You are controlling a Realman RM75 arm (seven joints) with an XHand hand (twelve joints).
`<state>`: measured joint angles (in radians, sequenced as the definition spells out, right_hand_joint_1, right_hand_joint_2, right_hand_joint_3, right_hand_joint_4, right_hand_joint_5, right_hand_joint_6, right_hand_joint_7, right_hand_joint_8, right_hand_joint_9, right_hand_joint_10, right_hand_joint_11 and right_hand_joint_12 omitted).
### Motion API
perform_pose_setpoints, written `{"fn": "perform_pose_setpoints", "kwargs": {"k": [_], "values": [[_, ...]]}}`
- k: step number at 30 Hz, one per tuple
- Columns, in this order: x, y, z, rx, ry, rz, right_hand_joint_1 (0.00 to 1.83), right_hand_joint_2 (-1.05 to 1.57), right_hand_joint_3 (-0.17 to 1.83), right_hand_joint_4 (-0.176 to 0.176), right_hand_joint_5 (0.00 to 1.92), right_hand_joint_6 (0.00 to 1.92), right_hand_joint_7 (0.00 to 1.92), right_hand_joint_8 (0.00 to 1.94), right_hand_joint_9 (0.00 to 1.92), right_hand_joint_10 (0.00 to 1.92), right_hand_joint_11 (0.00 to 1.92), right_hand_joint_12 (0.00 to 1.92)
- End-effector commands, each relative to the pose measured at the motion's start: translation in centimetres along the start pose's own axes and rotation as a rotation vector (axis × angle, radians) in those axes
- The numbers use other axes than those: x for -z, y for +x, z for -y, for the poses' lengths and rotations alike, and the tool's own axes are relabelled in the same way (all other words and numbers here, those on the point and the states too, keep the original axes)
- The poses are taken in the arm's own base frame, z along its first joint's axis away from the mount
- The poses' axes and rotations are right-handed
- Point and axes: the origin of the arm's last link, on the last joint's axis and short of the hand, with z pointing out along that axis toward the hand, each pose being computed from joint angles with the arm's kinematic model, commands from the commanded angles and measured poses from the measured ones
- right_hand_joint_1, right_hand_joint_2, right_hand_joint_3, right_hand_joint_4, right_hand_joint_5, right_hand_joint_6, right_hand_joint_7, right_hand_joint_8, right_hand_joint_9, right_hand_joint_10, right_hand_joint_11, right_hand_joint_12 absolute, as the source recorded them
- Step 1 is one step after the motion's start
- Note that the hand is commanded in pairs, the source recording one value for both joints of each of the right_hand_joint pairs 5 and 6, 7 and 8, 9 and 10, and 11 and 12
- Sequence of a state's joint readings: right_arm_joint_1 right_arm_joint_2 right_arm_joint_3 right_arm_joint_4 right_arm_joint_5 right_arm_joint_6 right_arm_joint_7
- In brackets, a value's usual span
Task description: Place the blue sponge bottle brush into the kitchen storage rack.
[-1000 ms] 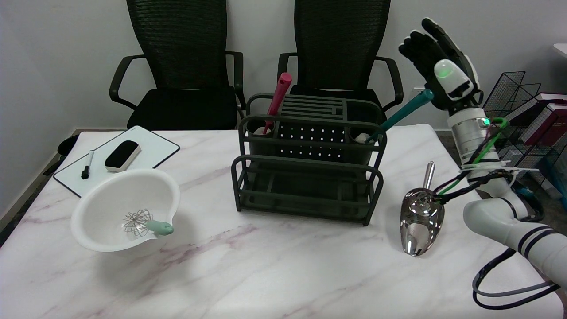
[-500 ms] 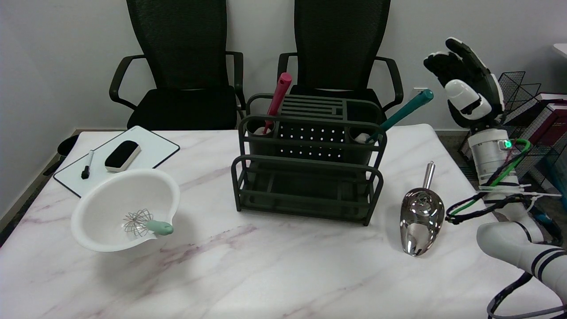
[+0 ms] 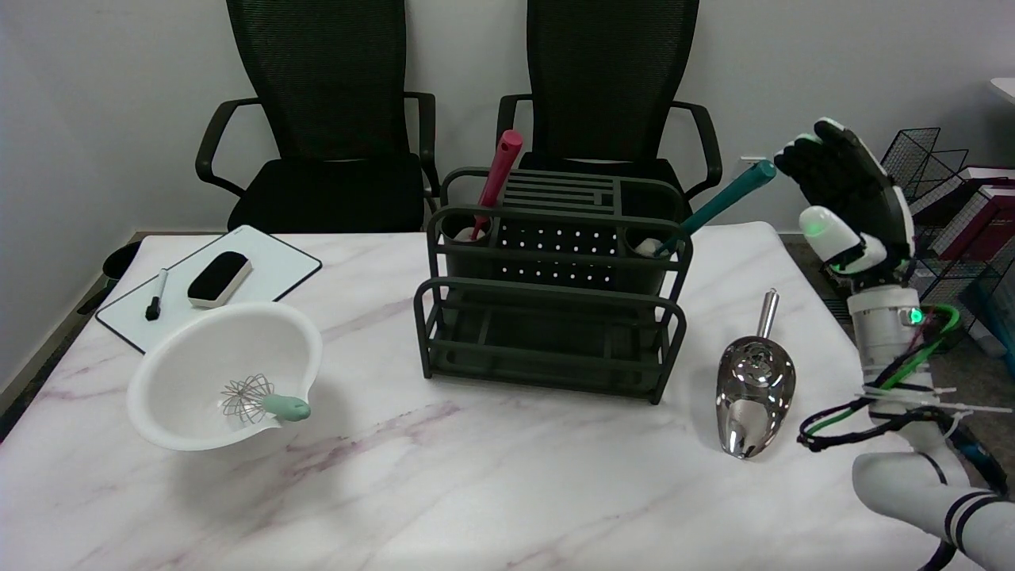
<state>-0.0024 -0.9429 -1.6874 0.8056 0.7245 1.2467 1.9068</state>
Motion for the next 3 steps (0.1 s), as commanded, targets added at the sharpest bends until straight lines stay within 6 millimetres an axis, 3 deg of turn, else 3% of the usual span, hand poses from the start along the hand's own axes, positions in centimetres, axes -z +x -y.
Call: {"fn": "perform_pose_setpoints", "kwargs": {"k": [1, 3], "values": [[8.87, -0.55, -3.13, 0.024, -0.042, -0.112, 1.24, 0.04, 0.95, 0.0, 0.5, 0.5, 0.63, 0.63, 0.54, 0.54, 0.53, 0.53], [8.98, -0.45, -3.14, 0.022, -0.046, -0.116, 1.25, 0.04, 0.97, 0.0, 0.49, 0.49, 0.63, 0.63, 0.54, 0.54, 0.51, 0.51]]}}
